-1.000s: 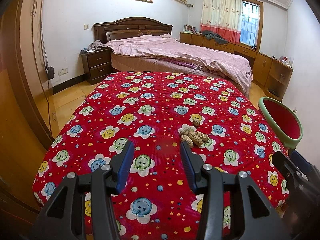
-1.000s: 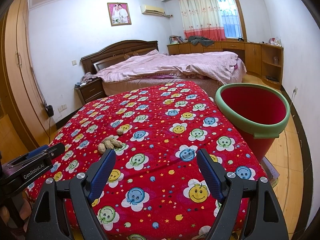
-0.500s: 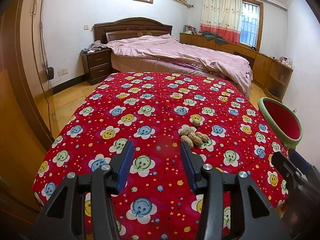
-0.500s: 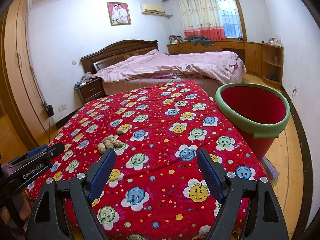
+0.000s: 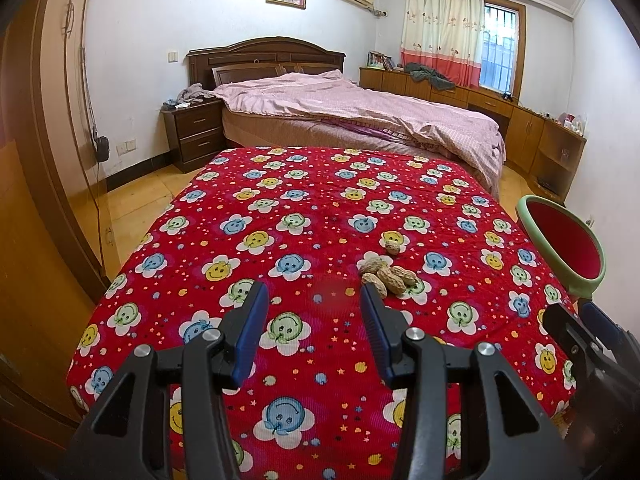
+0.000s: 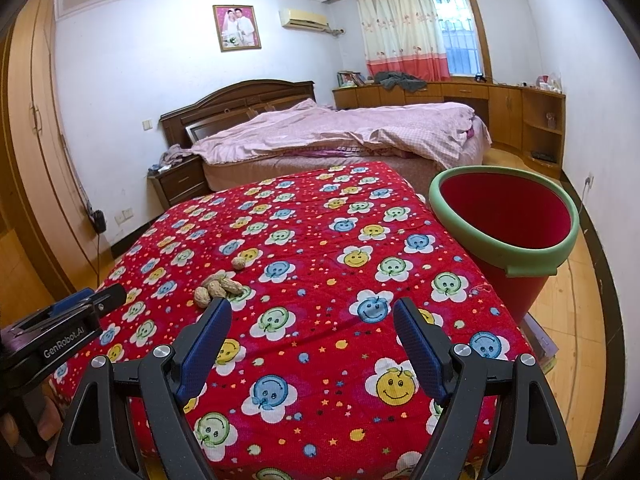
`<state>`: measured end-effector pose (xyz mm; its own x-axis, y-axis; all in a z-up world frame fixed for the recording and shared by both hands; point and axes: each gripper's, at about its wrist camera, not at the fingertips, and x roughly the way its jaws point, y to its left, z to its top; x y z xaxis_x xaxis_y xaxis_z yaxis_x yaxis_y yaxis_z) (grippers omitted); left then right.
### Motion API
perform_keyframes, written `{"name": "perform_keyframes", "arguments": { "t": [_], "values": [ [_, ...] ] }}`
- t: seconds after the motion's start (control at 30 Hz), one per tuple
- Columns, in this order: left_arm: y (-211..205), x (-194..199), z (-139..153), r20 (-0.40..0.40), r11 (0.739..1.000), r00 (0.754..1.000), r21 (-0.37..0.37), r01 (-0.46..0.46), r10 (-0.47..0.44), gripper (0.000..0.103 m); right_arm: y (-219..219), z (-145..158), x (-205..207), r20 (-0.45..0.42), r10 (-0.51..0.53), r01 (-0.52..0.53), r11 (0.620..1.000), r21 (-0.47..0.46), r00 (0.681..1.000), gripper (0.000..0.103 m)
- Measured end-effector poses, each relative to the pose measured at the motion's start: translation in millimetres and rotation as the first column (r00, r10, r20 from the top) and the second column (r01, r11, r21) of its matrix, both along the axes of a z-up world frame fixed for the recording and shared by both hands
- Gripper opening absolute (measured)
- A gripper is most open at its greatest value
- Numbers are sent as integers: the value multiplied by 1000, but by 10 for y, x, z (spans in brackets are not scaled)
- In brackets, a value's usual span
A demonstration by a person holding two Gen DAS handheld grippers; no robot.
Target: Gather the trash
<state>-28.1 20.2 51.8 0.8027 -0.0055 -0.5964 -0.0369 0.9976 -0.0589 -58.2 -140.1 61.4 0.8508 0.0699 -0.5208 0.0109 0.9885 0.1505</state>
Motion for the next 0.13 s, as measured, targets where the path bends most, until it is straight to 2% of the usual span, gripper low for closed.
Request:
{"name": "perform_keyframes", "arguments": {
  "t": [0.13],
  "values": [
    [4,0,36,11,1000,1000,7,-3,3,48,-3,-1,1,3,0,0,1000,-1,1000,84]
  ]
}}
